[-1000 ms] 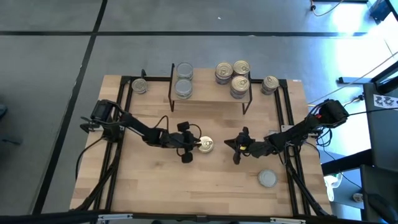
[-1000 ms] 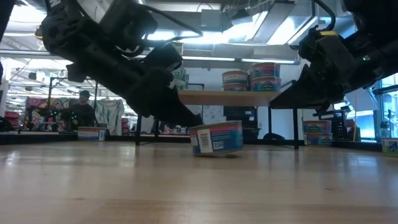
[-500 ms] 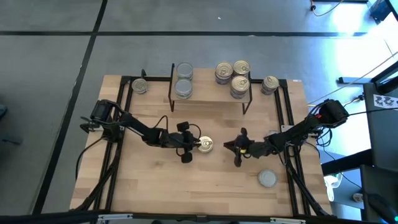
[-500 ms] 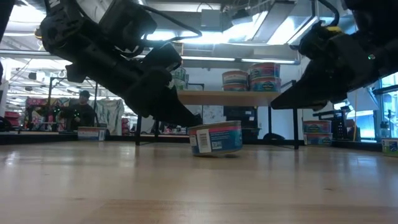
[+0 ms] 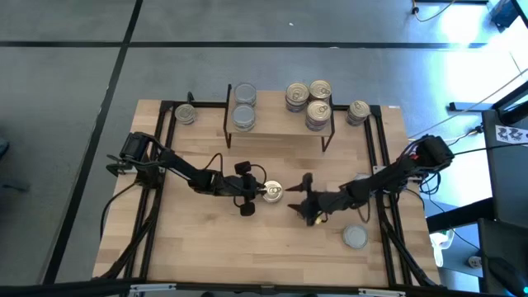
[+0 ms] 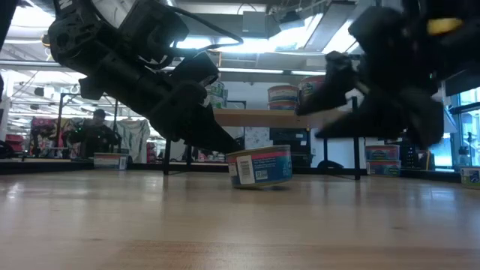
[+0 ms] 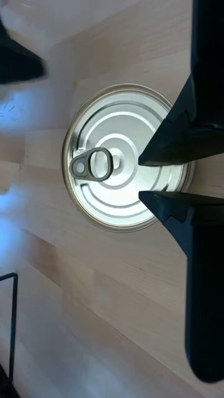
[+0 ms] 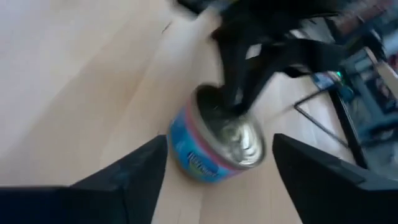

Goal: Stack canned seafood by type on shelf
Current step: Put the blue pink tuna can on the shelf aligned with the other blue pink tuna can

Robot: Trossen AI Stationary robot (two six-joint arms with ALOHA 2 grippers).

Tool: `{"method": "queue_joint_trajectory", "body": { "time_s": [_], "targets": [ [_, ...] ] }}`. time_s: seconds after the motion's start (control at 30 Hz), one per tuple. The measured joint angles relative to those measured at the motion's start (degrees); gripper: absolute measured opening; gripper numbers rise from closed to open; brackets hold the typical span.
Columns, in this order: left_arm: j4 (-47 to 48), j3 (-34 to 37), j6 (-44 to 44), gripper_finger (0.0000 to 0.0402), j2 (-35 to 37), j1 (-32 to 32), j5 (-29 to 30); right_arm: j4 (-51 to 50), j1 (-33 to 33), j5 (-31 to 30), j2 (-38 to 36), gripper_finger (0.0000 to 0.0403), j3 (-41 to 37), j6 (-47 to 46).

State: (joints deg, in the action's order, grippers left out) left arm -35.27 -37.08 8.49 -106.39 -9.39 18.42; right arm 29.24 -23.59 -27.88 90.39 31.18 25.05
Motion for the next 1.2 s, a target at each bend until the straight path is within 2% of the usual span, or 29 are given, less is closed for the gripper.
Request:
{"method": "queue_joint_trajectory", "body": {
  "time_s": [0.13, 0.43, 0.73, 0.93, 1.2],
  "targets": [
    [-0.1, 0.0, 0.0, 0.0072, 0.0, 0.0, 0.0, -8.3, 0.5, 0.1, 3.0, 0.0310, 4.5, 7.4],
    [-0.1, 0.0, 0.1, 0.0072, 0.0, 0.0, 0.0, -21.3, 5.9, 2.7, 7.1, 0.0312, 12.5, 15.3],
    [0.0, 0.0, 0.1, 0.0072, 0.0, 0.0, 0.0, -21.9, 6.9, 5.4, 8.8, 0.0312, 13.1, 25.9],
    [0.0, 0.0, -0.1, 0.0072, 0.0, 0.0, 0.0, -18.1, 8.3, 5.5, 11.2, 0.0312, 13.1, 27.9],
    [0.0, 0.1, -0.3, 0.0072, 0.0, 0.0, 0.0, -18.3, 8.6, 5.6, 11.1, 0.0312, 13.1, 29.7]
  ]
}}
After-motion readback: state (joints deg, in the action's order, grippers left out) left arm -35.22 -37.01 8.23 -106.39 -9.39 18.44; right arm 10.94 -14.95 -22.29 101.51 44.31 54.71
